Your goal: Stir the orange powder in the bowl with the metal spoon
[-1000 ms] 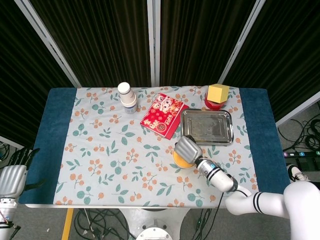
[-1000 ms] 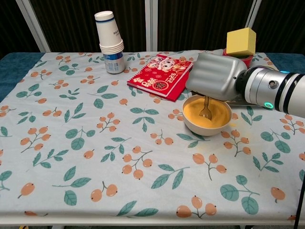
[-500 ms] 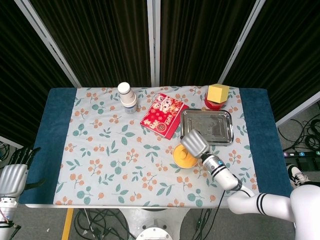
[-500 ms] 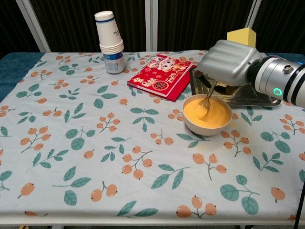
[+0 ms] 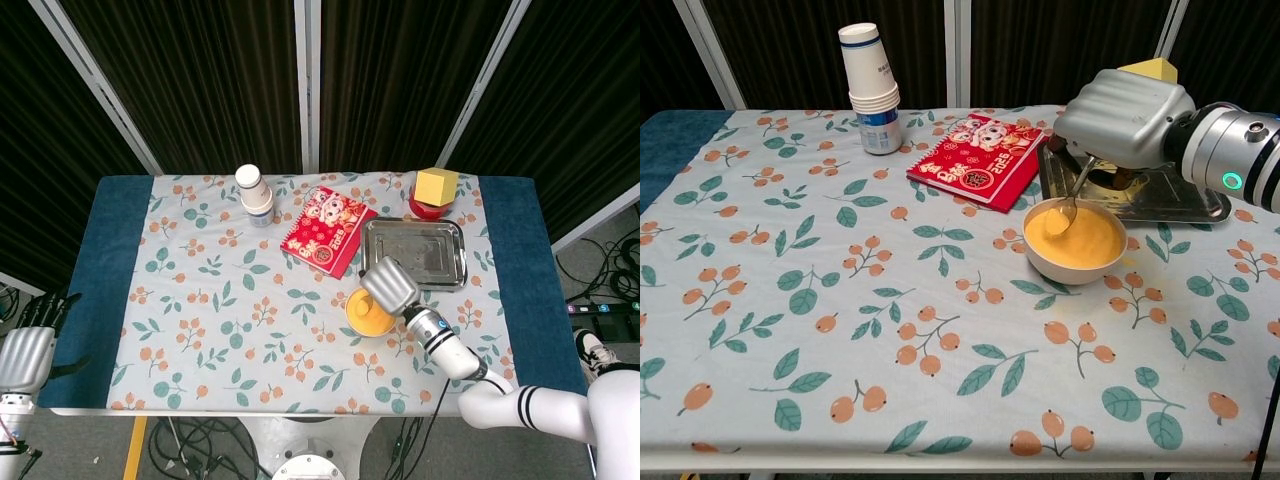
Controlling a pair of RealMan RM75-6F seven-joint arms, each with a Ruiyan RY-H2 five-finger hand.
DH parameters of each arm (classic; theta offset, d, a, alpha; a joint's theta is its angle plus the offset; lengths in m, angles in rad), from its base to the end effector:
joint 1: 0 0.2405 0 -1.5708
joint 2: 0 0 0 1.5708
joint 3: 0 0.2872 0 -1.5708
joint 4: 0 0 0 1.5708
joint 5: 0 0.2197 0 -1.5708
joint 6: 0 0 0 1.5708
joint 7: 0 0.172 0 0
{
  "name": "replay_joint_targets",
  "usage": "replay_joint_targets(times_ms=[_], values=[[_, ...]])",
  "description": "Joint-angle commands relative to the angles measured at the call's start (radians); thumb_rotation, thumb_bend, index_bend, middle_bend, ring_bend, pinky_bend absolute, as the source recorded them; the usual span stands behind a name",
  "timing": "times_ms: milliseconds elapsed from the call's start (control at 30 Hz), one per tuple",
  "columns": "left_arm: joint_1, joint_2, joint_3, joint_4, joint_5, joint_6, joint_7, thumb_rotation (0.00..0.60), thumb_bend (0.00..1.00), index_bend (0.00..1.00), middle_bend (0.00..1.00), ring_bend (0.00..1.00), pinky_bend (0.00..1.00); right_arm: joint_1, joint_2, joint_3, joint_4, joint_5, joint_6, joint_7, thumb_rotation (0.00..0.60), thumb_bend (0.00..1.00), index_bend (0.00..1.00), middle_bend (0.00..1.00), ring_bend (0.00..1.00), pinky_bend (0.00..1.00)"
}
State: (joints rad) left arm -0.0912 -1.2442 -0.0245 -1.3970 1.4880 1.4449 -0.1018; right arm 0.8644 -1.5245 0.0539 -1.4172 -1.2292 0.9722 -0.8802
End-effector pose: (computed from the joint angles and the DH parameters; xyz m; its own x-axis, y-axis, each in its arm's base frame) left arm -0.3811 0.2114 0.1317 0.3832 0.0571 0.9219 0.9231 0.0127 -0.3845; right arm -0.1429 -0.3988 -0.0394 0.8899 0.1608 0.4269 -0.2737 -0.5604 0.7817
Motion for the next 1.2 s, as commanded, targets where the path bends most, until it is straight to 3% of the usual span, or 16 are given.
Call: replay_joint_targets(times_ms=[33, 200, 333, 867, 1200], values=[[0.001, -0.002, 0.000, 0.001, 0.000, 0.002, -0.001, 0.600, 0.09, 0.17, 0.12, 0.07, 0.10, 0.021, 0.003, -0.019, 0.005, -0.044, -0.015, -0.044, 0.600, 0.54, 0.84, 0.93, 0.92, 1.00], [0.006, -0.009, 0.002, 0.007, 0.001, 0.009, -0.009, 0.600, 0.09, 0.17, 0.12, 0.07, 0.10, 0.069, 0.006, -0.074, 0.023, -0.136, -0.074, -0.165, 0.600, 0.54, 0.84, 0.93, 0.92, 1.00], [0.009, -0.012, 0.005, 0.018, 0.000, 0.007, -0.017, 0.600, 0.09, 0.17, 0.12, 0.07, 0.10, 0.092, 0.000, -0.104, 0.064, -0.229, -0.061, -0.286, 0.600, 0.54, 0.84, 0.93, 0.91, 1.00], [0.011, -0.023, 0.003, 0.033, 0.005, 0.015, -0.028, 0.600, 0.09, 0.17, 0.12, 0.07, 0.10, 0.096, 0.051, -0.063, -0.016, -0.265, -0.064, -0.365, 0.600, 0.53, 0.84, 0.93, 0.91, 1.00], [0.010, -0.029, 0.004, 0.034, 0.002, 0.008, -0.026, 0.600, 0.09, 0.17, 0.12, 0.07, 0.10, 0.070, 0.011, -0.061, 0.051, -0.245, -0.066, -0.467, 0.600, 0.51, 0.84, 0.93, 0.91, 1.00]])
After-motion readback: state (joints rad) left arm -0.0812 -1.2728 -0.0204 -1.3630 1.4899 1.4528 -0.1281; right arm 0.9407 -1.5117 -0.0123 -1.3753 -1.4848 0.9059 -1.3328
